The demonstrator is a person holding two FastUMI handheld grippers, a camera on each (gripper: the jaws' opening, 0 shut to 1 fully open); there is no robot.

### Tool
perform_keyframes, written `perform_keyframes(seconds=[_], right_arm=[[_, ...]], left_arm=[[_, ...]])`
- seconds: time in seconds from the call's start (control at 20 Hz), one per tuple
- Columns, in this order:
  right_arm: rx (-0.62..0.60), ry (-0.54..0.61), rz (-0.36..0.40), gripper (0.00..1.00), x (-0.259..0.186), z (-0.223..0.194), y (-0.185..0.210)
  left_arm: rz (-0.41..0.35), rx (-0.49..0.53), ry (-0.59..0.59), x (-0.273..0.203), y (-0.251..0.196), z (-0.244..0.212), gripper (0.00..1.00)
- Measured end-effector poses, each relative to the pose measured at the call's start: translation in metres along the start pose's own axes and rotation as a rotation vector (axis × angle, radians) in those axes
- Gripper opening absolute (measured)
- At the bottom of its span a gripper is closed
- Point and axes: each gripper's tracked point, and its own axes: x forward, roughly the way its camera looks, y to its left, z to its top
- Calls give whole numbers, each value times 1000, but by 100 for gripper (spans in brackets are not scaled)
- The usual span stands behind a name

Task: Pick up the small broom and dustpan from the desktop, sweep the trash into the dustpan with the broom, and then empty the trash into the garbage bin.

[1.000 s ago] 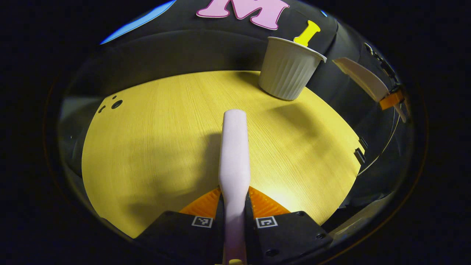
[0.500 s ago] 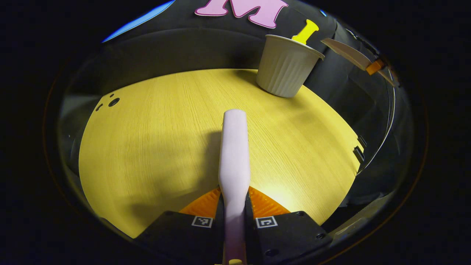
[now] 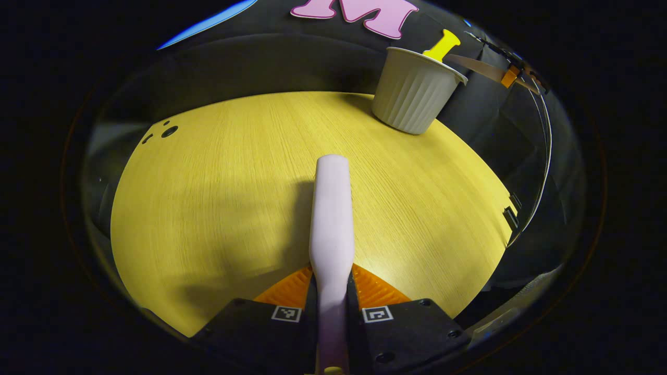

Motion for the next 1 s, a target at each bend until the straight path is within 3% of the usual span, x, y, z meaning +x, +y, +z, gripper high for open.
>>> perform_keyframes(seconds=[0.45, 0.85, 0.95, 1.0], right_arm=[[-194, 204, -83, 34, 5, 23, -3], [-209, 199, -93, 34, 5, 33, -2], [-189, 169, -73, 34, 4, 33, -2], [-167, 141, -50, 34, 2, 36, 0]], left_arm=[[12, -32, 1, 0, 8, -6, 31], [15, -51, 4, 5, 9, -6, 31], [19, -39, 3, 4, 8, -4, 25], [20, -35, 3, 6, 8, -3, 31]])
